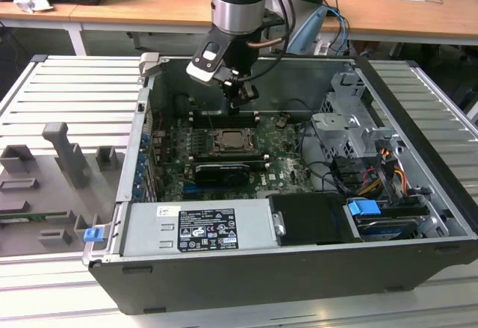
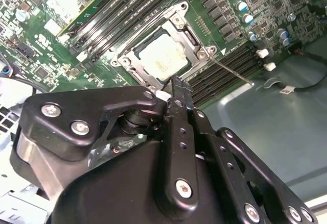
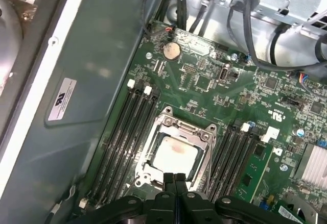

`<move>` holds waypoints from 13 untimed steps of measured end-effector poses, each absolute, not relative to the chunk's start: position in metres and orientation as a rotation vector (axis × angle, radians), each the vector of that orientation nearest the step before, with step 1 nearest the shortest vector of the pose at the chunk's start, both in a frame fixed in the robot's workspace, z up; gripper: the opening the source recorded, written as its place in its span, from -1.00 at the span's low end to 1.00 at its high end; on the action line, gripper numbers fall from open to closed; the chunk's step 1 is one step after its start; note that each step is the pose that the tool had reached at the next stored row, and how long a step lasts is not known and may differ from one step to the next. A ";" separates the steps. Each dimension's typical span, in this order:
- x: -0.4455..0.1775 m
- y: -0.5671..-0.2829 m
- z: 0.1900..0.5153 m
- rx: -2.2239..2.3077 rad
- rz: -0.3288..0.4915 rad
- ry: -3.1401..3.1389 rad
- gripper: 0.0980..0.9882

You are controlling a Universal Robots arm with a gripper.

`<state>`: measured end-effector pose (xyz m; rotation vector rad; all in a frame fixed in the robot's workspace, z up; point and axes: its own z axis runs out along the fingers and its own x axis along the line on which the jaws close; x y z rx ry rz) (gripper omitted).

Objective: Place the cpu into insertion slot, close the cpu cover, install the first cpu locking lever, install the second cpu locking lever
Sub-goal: 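Install the first cpu locking lever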

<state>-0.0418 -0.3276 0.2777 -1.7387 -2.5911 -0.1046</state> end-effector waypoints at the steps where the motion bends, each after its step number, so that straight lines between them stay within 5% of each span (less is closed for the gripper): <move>1: -0.042 -0.328 0.278 -1.730 -0.105 -2.596 -0.98; 13: -0.042 -0.328 0.278 -1.601 -0.103 -2.675 -0.98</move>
